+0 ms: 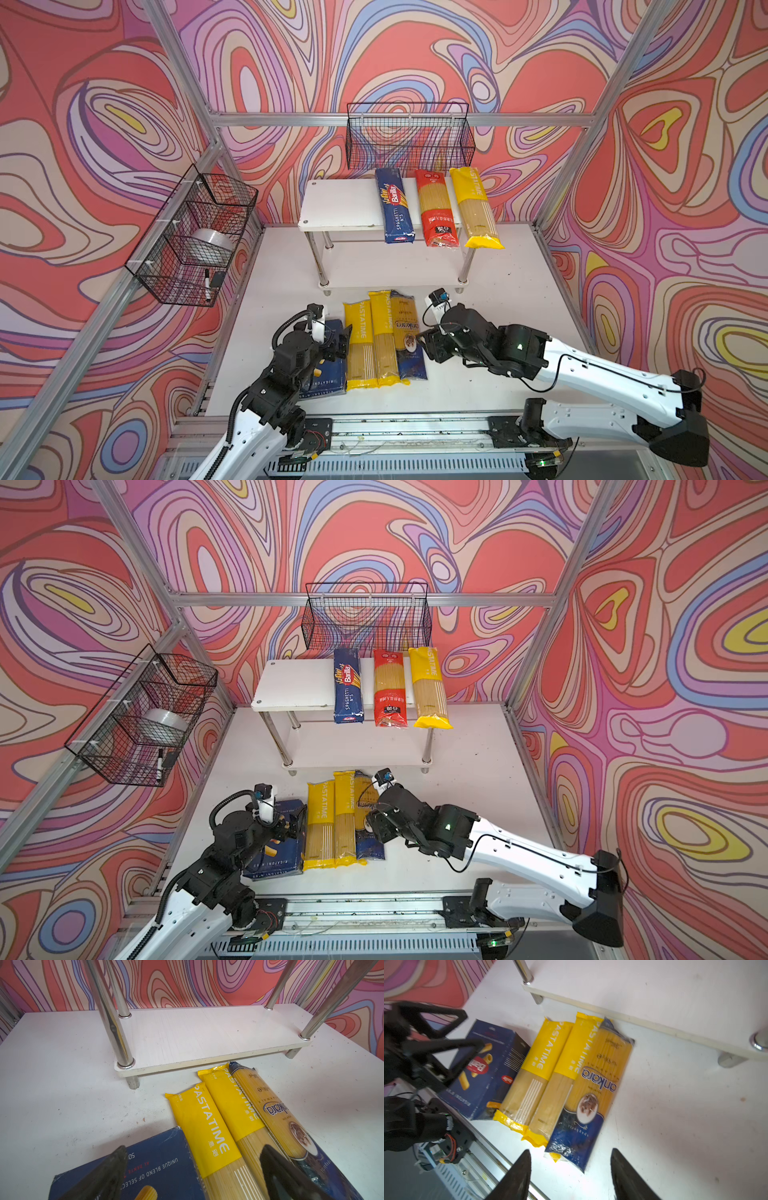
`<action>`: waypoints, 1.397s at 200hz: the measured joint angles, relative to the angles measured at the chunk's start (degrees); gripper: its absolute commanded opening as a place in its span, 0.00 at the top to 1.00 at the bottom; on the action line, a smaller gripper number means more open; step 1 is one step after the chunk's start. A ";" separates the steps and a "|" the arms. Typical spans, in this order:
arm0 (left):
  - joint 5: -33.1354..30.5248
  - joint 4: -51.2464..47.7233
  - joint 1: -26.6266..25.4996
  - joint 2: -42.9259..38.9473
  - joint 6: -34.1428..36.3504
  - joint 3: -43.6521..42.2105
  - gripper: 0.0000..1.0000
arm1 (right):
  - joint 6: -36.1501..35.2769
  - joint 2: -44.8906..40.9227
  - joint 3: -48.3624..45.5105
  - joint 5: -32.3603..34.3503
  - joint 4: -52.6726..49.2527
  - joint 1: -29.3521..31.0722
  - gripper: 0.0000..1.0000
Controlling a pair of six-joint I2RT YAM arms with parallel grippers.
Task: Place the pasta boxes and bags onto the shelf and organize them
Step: 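Move the right gripper down over the yellow-blue Ankara spaghetti bag, then lower the right gripper onto the Ankara bag and close on it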
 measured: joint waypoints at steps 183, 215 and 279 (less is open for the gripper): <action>-0.37 0.02 0.00 0.87 0.00 0.00 0.00 | 4.37 13.55 -2.97 -11.06 12.11 -14.78 0.07; -0.11 0.02 0.00 4.02 0.02 0.00 0.00 | 5.97 9.94 -7.61 -11.80 15.56 -14.71 0.05; 0.28 0.00 0.00 2.40 0.02 0.00 0.00 | 7.93 8.87 -13.11 -11.89 19.69 -14.69 0.02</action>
